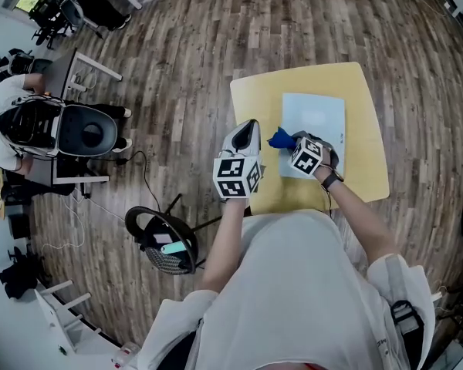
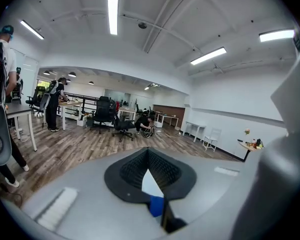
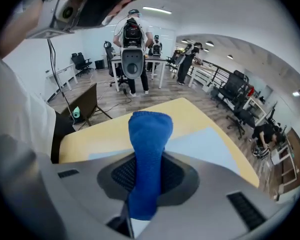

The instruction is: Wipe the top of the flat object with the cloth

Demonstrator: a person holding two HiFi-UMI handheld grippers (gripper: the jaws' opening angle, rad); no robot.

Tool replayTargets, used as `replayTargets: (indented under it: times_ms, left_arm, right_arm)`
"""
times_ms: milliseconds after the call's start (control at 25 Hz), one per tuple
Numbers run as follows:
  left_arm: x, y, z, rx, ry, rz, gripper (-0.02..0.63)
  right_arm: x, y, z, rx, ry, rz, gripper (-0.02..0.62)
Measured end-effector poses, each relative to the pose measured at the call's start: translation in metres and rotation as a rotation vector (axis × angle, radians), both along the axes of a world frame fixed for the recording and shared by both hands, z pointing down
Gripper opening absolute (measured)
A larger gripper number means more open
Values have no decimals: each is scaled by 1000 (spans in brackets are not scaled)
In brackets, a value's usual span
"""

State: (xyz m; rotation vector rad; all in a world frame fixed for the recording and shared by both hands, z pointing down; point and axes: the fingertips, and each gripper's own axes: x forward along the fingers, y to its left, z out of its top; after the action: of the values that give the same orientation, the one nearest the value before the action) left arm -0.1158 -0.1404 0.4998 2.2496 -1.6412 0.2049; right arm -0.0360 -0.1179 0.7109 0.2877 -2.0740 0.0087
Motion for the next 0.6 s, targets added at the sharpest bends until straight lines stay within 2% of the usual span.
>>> replayTargets:
  times_ms: [120, 280, 440, 600]
  left_arm:
    - [-1, 6, 0, 1, -3, -8, 5]
    - [-2, 7, -4, 9, 19, -11, 5]
    - [9, 5, -5, 18, 27, 12, 5]
    - [25, 4, 1, 1, 35, 49, 5]
  right_arm:
    - [-22, 6, 14, 18, 29, -46, 83]
    - [-19, 6, 20, 44, 38, -51, 83]
    - [20, 8, 23, 38, 63, -3, 83]
    - [83, 10, 25, 28, 105, 108, 83]
